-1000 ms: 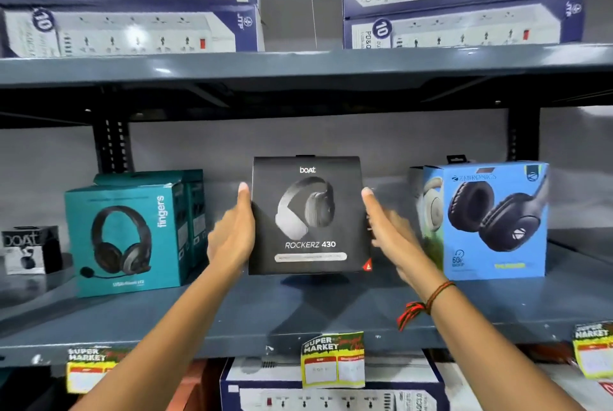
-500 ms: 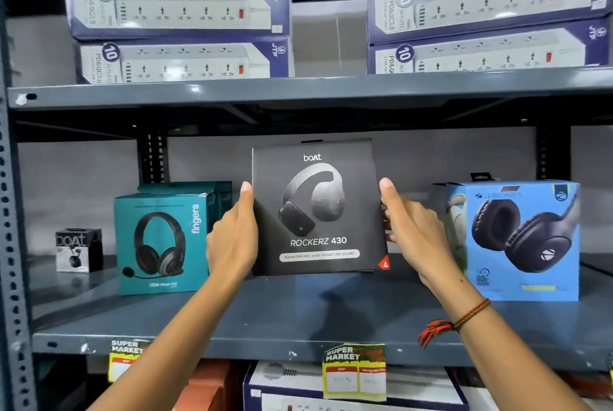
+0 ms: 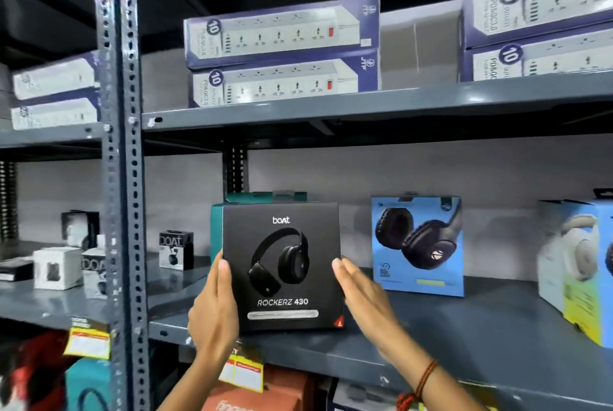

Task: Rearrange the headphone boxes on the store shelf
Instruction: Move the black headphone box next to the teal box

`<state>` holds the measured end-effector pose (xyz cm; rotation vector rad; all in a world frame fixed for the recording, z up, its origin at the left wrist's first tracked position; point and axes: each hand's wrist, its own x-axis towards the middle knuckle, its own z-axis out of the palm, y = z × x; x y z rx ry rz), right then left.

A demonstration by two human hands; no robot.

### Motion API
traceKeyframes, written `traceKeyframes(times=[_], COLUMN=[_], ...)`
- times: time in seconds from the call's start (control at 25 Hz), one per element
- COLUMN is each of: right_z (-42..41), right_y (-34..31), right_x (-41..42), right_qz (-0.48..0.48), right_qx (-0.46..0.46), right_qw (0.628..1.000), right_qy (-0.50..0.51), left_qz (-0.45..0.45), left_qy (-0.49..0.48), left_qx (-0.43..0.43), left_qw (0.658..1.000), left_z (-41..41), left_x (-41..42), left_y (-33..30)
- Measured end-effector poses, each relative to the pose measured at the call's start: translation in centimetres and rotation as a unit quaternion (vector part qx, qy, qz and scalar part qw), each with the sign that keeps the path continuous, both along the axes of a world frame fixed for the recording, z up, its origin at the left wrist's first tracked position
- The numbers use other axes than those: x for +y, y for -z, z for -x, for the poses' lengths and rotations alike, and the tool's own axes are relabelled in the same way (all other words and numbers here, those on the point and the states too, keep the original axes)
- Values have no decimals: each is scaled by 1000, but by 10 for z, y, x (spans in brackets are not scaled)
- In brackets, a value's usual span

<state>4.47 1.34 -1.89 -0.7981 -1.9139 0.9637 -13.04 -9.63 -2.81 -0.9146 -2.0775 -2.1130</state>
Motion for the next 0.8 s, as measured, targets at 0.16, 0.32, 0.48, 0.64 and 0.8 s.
traceKeyframes(times=[0.16, 0.32, 0.48, 0.64, 0.8], right_z=[22, 24, 17, -16, -77], right_y=[8, 7, -4, -36, -73], right_x=[3, 0, -5, -12, -25], right_qz=[71, 60, 20, -30, -98], right_qx=[13, -4, -9, 73, 184], right_qw=[996, 997, 1000, 997, 973], right_qy=[-49, -46, -19, 18, 97], left_qz=[-15, -8, -64, -174, -248], left_qy=[29, 72, 29, 77, 274], left_qx=[15, 29, 49, 178, 144], left_qw=[999, 997, 996, 965, 918], left_z=[28, 35, 29, -27, -129], left_x=[1, 3, 8, 23, 51], left_y=[12, 19, 1, -48, -96])
